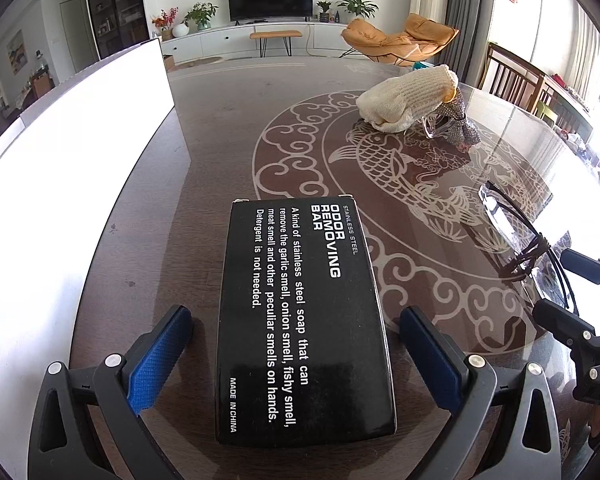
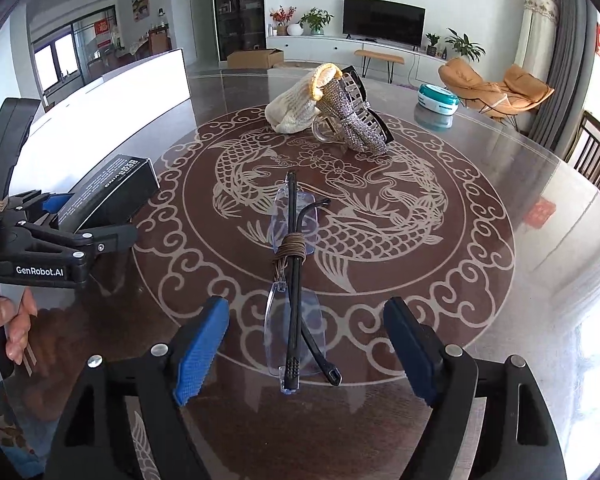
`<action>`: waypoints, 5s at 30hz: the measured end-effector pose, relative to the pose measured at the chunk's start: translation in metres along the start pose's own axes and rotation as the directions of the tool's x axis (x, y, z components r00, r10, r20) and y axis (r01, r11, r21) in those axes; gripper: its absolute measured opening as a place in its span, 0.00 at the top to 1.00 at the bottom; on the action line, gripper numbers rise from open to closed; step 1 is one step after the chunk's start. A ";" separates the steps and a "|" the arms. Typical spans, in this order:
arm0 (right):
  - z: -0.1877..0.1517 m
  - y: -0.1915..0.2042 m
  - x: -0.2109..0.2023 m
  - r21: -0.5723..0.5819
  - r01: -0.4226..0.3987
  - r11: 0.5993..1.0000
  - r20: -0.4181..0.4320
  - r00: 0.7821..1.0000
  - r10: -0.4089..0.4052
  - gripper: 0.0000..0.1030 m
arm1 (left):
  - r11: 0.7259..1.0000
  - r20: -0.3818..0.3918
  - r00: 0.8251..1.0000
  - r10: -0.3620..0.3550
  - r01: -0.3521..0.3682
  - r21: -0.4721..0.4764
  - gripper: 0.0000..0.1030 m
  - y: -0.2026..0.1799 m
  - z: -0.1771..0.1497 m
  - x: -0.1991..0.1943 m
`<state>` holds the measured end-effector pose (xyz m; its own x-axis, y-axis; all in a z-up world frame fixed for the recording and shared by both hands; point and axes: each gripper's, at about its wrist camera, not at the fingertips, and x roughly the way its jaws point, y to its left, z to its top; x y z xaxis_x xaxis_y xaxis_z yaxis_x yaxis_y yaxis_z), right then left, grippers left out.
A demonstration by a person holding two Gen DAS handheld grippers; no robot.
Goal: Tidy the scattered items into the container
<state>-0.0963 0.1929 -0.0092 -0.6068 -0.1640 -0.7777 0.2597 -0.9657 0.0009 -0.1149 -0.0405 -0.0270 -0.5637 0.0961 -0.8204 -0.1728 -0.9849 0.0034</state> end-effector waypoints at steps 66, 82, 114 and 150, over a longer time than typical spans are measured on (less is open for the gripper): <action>0.003 0.002 0.016 -0.002 0.016 1.000 -0.055 0.998 -0.016 0.01 | 1.000 0.002 1.000 -0.005 0.005 0.007 0.00 -0.002 -0.006 0.002; 0.003 0.001 0.016 -0.002 0.016 1.000 -0.055 0.998 -0.016 0.01 | 1.000 0.003 1.000 -0.005 0.005 0.008 0.00 -0.002 -0.007 0.002; 0.003 0.001 0.015 -0.001 0.017 1.000 -0.055 0.998 -0.017 0.00 | 1.000 0.003 1.000 -0.006 0.006 0.008 0.00 -0.002 -0.007 0.002; 0.005 -0.003 0.014 0.012 -0.029 1.000 -0.052 0.998 0.029 0.00 | 1.000 -0.018 1.000 -0.003 0.003 0.007 0.00 0.000 -0.005 0.000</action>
<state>-0.1090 0.1925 -0.0168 -0.5589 -0.1816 -0.8091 0.2679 -0.9629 0.0311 -0.1108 -0.0413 -0.0303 -0.5487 0.0961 -0.8305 -0.1803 -0.9836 0.0052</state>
